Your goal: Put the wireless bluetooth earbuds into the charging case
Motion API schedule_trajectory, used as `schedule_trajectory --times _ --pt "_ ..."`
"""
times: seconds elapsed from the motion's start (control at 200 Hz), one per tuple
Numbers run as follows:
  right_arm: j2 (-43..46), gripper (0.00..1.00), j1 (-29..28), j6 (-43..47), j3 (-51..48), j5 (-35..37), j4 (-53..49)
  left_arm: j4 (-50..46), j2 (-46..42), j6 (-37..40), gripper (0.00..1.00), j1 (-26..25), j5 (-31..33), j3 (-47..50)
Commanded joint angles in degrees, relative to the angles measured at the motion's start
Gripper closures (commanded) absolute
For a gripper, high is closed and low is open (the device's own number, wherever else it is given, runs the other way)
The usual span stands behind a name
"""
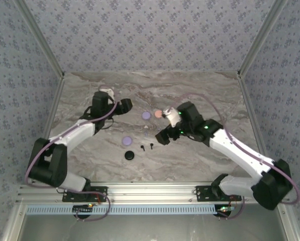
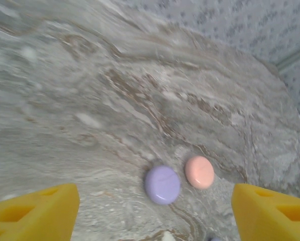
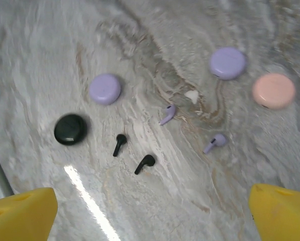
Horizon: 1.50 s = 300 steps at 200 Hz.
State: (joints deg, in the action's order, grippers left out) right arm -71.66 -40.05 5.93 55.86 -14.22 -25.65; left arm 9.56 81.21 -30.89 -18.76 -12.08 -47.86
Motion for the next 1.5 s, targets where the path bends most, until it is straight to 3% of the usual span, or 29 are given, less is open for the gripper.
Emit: schedule_trajectory --times 0.0,0.175,0.33,0.545,0.745,1.164,1.494 --pt "-7.0 0.0 -3.5 18.1 4.1 2.8 0.3 -3.5 -4.6 -2.1 0.2 2.6 0.3 3.3" --pt "-21.6 0.01 -5.6 28.3 11.9 1.7 3.2 -4.1 -11.1 -5.6 0.15 4.8 1.6 8.2" --pt "-32.7 0.03 -9.2 33.7 19.7 5.6 6.4 -5.6 -14.3 -8.2 0.12 6.3 2.8 11.4" --pt "-42.3 0.12 -11.0 37.0 25.8 -1.3 9.0 -6.3 -17.6 -9.4 0.09 7.8 3.0 14.1" --pt "-47.2 0.23 -12.0 41.6 28.8 -5.2 6.4 -8.1 -19.9 -8.9 0.08 8.2 3.7 14.4" --pt "-52.8 0.35 -13.5 41.3 31.6 -2.6 4.4 -9.2 -21.0 -8.9 0.08 8.7 4.4 14.8" --pt "-52.2 0.32 -12.0 37.5 30.0 -0.2 4.9 -9.3 -21.0 -8.9 0.07 8.7 4.4 14.6"
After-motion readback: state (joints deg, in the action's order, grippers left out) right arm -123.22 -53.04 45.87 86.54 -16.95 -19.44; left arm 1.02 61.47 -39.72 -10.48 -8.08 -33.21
